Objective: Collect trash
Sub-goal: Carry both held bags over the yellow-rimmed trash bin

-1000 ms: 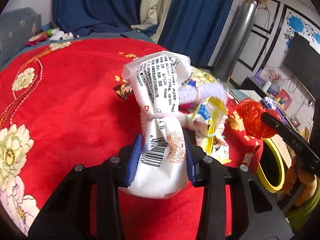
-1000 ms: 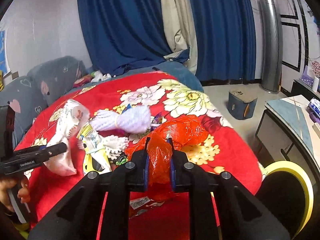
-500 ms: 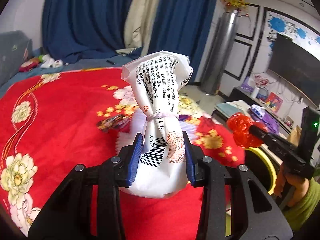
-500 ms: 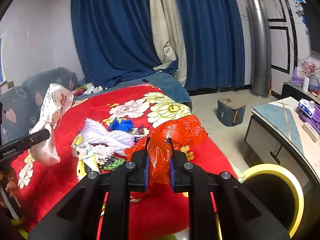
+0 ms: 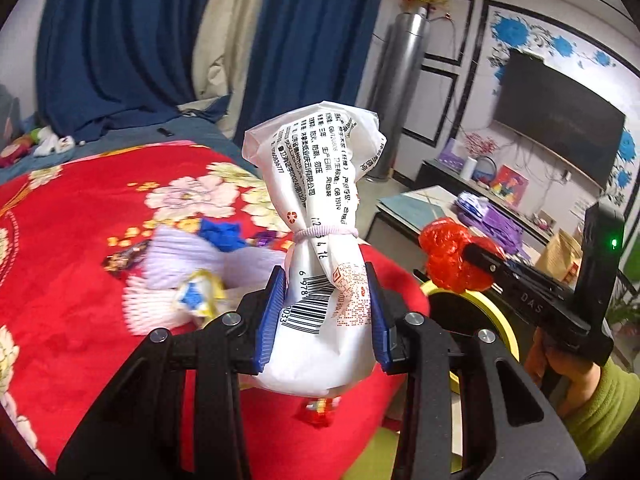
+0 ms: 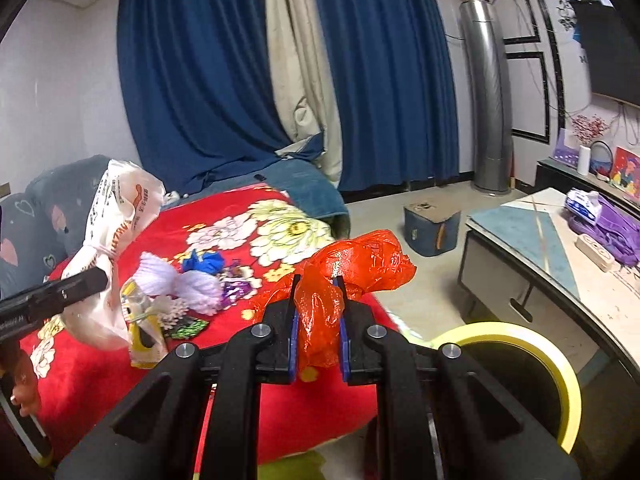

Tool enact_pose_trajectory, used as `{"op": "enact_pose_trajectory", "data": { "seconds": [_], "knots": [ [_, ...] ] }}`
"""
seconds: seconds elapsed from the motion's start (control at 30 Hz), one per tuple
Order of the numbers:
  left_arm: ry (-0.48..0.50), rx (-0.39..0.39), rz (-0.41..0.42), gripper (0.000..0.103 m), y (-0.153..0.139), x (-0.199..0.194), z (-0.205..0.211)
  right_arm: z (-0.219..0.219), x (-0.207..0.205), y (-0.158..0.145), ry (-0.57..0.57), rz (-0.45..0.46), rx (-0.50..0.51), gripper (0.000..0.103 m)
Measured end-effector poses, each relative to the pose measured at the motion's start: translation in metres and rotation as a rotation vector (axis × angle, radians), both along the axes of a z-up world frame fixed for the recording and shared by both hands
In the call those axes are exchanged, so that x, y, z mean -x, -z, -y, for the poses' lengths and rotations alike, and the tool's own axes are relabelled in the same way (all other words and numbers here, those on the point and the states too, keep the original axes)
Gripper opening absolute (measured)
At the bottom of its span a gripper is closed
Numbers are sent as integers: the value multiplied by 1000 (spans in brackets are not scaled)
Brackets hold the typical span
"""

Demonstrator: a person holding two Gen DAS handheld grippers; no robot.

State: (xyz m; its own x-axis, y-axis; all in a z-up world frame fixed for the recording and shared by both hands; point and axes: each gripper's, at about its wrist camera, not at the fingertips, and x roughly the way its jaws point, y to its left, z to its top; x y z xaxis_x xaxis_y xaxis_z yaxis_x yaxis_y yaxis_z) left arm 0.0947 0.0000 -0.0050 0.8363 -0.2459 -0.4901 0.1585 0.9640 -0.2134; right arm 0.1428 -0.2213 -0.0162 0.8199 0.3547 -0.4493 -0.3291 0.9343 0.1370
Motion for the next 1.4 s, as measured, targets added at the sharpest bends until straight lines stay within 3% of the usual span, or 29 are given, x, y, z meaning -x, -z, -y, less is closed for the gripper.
{"op": "enact_pose_trajectory", "data": {
  "seconds": [0.8, 1.4],
  "knots": [
    [230, -71, -59, 31, 30, -23, 102, 99, 19, 15, 213, -16, 0, 14],
    [390, -134, -145, 31, 64, -42, 177, 150, 40, 69, 285, -137, -20, 14]
  ]
}}
